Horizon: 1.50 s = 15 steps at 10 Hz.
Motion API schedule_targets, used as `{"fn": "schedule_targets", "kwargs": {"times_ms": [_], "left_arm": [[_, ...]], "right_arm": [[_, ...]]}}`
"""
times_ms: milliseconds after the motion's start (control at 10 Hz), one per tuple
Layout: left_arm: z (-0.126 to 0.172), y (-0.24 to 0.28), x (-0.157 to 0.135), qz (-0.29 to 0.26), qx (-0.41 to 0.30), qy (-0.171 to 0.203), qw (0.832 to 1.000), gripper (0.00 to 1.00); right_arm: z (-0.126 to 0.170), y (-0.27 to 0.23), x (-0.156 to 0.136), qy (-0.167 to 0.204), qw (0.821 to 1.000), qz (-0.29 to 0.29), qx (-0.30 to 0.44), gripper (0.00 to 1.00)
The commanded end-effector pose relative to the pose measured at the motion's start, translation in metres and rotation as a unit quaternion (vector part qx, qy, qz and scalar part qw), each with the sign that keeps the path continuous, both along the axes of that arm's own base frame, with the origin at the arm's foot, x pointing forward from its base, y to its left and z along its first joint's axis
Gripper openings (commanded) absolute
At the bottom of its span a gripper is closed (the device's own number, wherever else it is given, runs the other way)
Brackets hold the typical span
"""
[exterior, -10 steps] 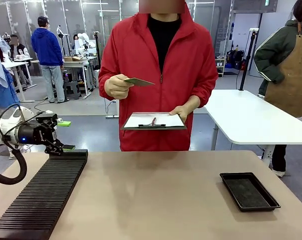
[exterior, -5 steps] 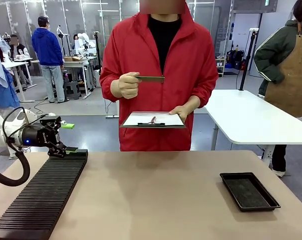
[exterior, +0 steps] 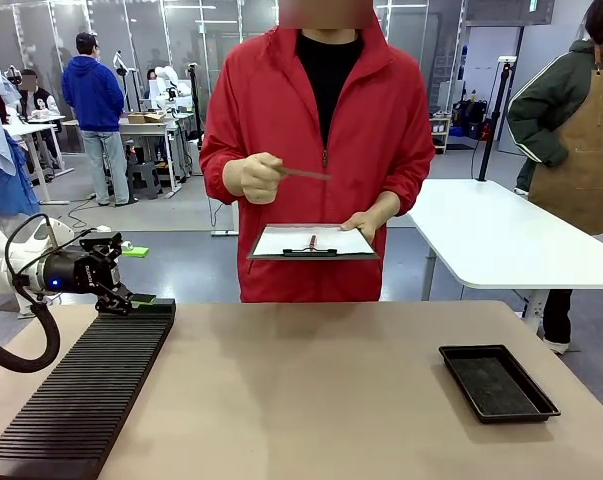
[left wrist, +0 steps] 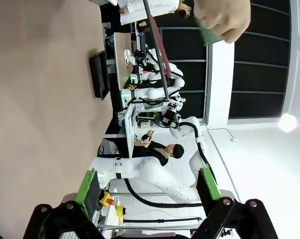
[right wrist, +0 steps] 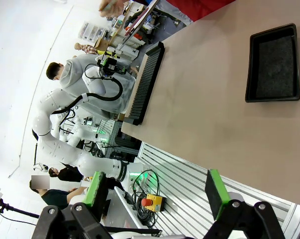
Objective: Inspect the PCB.
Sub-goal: Pick up the Blank PCB that the human is holding.
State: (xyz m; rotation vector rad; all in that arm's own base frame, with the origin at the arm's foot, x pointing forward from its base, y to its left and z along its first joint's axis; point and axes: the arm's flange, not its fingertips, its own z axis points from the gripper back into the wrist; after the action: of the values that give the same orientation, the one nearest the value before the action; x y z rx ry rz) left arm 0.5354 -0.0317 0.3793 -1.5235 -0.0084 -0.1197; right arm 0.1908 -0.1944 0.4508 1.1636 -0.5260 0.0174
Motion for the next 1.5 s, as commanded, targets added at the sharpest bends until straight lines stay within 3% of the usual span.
{"fn": "schedule_targets", "kwargs": {"times_ms": [0, 300, 500, 800, 1000, 1100, 1400], "left_arm": [[0.002, -0.004, 0.003, 0.01, 0.0, -0.005, 1.0, 1.0], [0.002, -0.004, 0.003, 0.01, 0.0, -0.005, 1.0, 1.0], [0.013, 0.021, -0.009, -0.027, -0.011, 0.001, 1.0, 1.0], [0.052, 0.099, -0.087, -0.052, -0.017, 0.008, 0.998, 1.0], [0.066, 0.153, -0.155, -0.047, -0.011, -0.012, 0.999, 1.0], [0.067, 0.175, -0.188, -0.027, 0.019, -0.03, 0.999, 1.0], [0.053, 0.238, -0.265, 0.055, 0.006, -0.057, 0.997, 1.0]], "right_arm": [[0.001, 0.0, -0.001, -0.01, 1.0, 0.002, 0.002, 1.0], [0.001, 0.0, -0.001, -0.01, 1.0, 0.002, 0.002, 1.0], [0.001, 0.0, -0.001, -0.01, 1.0, 0.002, 0.002, 1.0], [0.001, 0.0, -0.001, -0.01, 1.0, 0.002, 0.002, 1.0], [0.001, 0.0, -0.001, -0.01, 1.0, 0.002, 0.002, 1.0], [0.001, 0.0, -0.001, -0.01, 1.0, 0.002, 0.002, 1.0], [0.001, 0.0, -0.001, -0.01, 1.0, 0.002, 0.002, 1.0]]}}
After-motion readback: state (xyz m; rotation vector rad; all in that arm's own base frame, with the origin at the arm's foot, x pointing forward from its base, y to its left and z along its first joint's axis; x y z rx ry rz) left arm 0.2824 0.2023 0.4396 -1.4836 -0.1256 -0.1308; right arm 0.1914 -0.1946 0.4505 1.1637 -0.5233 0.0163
